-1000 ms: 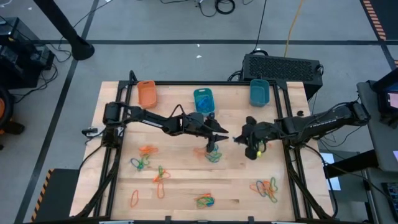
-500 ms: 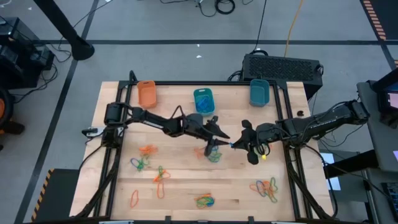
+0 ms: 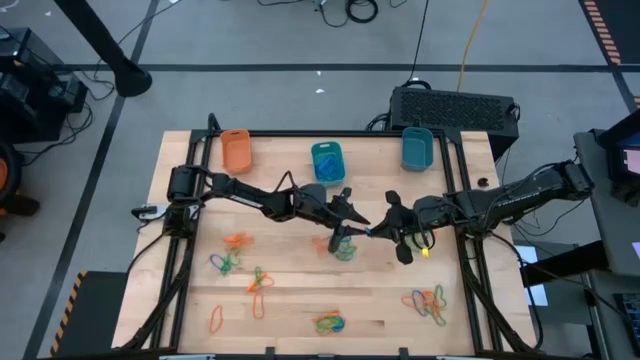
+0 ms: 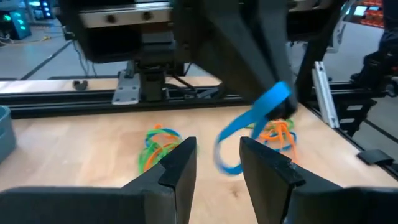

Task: Sort rubber bands into baskets
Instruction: Put the blue rubber band into the light blue bin

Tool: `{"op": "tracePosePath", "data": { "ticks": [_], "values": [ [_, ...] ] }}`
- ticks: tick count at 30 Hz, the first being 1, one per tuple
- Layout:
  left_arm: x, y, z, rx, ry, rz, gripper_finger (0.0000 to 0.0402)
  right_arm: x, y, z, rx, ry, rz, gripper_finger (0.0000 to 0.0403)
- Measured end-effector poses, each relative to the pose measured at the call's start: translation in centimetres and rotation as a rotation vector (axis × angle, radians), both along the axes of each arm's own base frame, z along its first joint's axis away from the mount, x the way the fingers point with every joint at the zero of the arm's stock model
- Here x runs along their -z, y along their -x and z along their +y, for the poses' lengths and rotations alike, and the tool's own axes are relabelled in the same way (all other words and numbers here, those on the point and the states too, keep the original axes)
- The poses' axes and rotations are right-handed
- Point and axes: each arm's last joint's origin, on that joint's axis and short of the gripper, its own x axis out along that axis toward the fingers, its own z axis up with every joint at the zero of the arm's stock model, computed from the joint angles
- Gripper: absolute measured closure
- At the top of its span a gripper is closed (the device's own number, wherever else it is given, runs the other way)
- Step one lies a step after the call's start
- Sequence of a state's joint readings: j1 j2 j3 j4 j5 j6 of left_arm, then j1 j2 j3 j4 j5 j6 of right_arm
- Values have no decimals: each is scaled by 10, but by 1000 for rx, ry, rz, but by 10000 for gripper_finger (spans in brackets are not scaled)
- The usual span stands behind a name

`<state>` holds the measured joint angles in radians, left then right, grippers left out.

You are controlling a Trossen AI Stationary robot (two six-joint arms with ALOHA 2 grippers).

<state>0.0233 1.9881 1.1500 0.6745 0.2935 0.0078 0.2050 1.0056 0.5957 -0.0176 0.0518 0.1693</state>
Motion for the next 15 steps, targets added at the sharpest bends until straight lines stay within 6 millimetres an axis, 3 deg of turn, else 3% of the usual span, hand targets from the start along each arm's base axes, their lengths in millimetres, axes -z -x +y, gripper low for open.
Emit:
{"op": "tracePosePath", "data": {
  "ticks": [15],
  "values": [
    [1, 0, -4, 53, 2, 4, 272, 8, -13, -6, 32, 5, 6, 402]
  ]
}}
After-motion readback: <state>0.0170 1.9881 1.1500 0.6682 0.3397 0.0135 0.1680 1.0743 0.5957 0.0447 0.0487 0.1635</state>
